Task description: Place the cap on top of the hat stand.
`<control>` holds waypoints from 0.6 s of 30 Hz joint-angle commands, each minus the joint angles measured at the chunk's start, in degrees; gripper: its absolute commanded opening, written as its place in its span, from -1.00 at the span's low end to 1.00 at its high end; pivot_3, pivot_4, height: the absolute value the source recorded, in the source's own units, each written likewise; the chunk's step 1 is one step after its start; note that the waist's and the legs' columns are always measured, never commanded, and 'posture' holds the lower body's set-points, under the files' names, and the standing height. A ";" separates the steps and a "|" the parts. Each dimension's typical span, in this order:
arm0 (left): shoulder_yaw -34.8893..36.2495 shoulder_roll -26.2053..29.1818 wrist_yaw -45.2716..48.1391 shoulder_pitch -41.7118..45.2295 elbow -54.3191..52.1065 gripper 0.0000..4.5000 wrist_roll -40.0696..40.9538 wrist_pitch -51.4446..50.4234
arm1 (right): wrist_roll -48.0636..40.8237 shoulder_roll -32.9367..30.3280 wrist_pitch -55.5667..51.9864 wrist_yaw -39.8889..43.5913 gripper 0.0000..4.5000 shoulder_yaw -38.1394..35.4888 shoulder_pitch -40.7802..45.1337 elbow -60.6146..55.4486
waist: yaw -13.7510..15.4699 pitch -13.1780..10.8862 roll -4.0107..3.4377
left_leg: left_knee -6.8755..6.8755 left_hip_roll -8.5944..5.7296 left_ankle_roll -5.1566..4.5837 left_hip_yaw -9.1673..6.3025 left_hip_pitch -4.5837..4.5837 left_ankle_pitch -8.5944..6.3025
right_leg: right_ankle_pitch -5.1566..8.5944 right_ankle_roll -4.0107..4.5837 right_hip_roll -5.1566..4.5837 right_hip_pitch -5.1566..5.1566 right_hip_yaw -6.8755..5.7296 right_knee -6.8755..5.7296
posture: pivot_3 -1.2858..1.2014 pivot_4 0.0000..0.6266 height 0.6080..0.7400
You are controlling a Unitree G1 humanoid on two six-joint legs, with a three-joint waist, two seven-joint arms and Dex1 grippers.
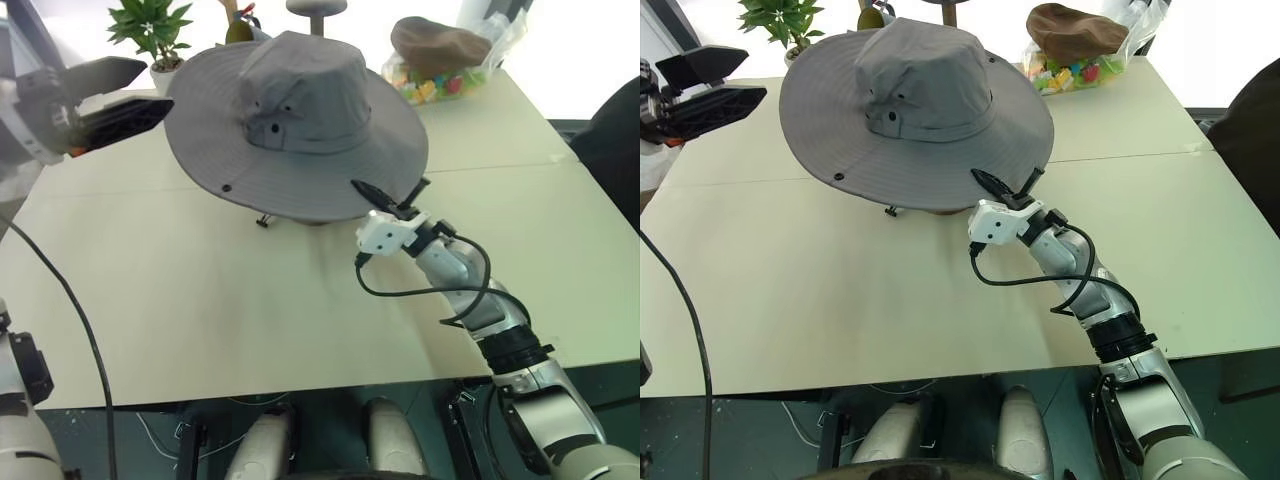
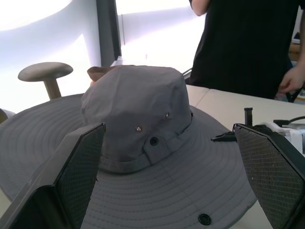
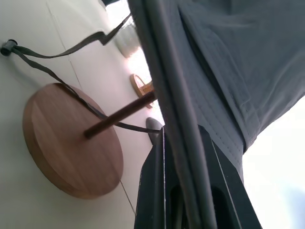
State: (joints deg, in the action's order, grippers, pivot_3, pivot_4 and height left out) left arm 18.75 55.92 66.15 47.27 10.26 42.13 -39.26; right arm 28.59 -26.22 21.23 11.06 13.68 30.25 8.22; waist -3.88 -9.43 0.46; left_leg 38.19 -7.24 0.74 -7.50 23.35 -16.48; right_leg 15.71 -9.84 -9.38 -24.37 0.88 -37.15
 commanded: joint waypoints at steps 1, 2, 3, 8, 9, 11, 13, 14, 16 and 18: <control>0.95 1.40 0.47 -0.15 -0.69 1.00 -0.80 1.33 | 0.22 -1.90 0.27 0.50 -0.98 -1.66 1.83 -1.85 | -0.14 0.00 0.00 | 0.00 0.00 0.00 0.00 0.00 0.00 | 0.00 0.00 0.00 0.00 0.00 0.00 | 0.03 -0.52 1.00; 1.02 1.39 0.56 -0.51 -0.91 1.00 -0.92 1.38 | -0.62 -2.07 -0.06 1.24 -0.98 -1.98 2.06 -2.25 | -0.16 0.00 0.00 | 0.00 0.00 0.00 0.00 0.00 0.00 | 0.00 0.00 0.00 0.00 0.00 0.00 | 0.03 -0.52 1.00; 1.13 1.40 0.60 -0.76 -1.11 1.00 -0.94 1.37 | -1.50 -2.17 -0.51 1.97 -0.98 -2.23 2.25 -2.56 | -0.16 0.00 0.00 | 0.00 0.00 0.00 0.00 0.00 0.00 | 0.00 0.00 0.00 0.00 0.00 0.00 | 0.03 -0.52 1.00; 1.79 1.55 0.25 -1.74 -1.76 1.00 -0.84 1.16 | -2.94 -2.91 -0.80 5.20 -0.98 -1.93 2.25 -3.01 | -0.10 0.00 0.01 | 0.01 0.00 0.00 -0.01 0.00 0.00 | 0.00 0.00 0.00 0.02 0.00 0.00 | 0.03 -0.52 1.00; 1.84 1.51 0.16 -1.92 -1.82 1.00 -0.88 1.24 | -3.21 -2.85 -1.09 5.79 -0.98 -1.82 2.28 -3.13 | -0.09 0.00 0.01 | 0.01 0.00 0.00 -0.01 0.00 0.00 | 0.00 0.00 0.00 0.03 0.00 0.00 | 0.03 -0.52 1.00; 1.96 1.35 -0.04 -2.41 -2.33 1.00 -0.79 1.23 | -3.68 -2.55 -1.96 6.94 -0.98 -1.77 2.42 -3.72 | -0.12 0.00 0.01 | 0.01 0.00 0.00 -0.01 0.00 0.00 | 0.00 0.00 0.00 0.02 0.00 0.00 | 0.03 -0.52 1.00; 2.05 1.18 -0.26 -2.74 -2.90 1.00 -0.57 1.06 | -4.74 -2.22 -3.16 8.50 -0.71 -1.88 2.61 -4.41 | -0.15 0.00 0.01 | 0.01 0.00 0.00 -0.01 0.00 0.00 | 0.00 0.00 0.00 0.02 0.00 0.00 | 0.03 -0.52 1.00; 2.02 1.04 -0.38 -2.92 -3.21 1.00 -0.47 0.99 | -4.71 -2.32 -3.55 9.05 -0.55 -1.86 2.72 -4.95 | -0.13 0.00 0.01 | 0.01 0.00 0.00 -0.01 0.00 0.00 | 0.00 0.00 0.00 0.02 0.00 0.00 | 0.03 -0.52 1.00; 1.88 0.86 -0.47 -3.28 -3.63 1.00 -0.45 1.03 | -4.26 -2.72 -4.00 9.76 -0.09 -1.83 2.88 -5.85 | -0.11 0.00 0.01 | 0.01 0.00 0.00 -0.01 0.00 0.00 | 0.00 0.00 0.00 0.02 0.00 0.00 | 0.03 -0.52 1.00; 1.56 0.97 -0.22 -3.85 -3.92 1.00 -0.76 1.23 | -4.00 -3.33 -4.99 10.45 0.38 -2.39 2.65 -7.09 | -0.14 0.00 0.01 | 0.00 0.00 0.00 -0.01 0.00 0.00 | 0.00 0.00 0.00 0.02 0.01 0.00 | 0.03 -0.52 1.00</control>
State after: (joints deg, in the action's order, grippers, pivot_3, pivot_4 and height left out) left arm 18.90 55.99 65.88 43.25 7.80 41.21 -38.99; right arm 25.05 -28.83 16.54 21.22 12.79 31.87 4.58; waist -4.02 -9.43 0.46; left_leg 38.19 -7.23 0.74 -7.50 23.36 -16.48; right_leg 15.71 -9.84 -9.38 -24.37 0.88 -37.15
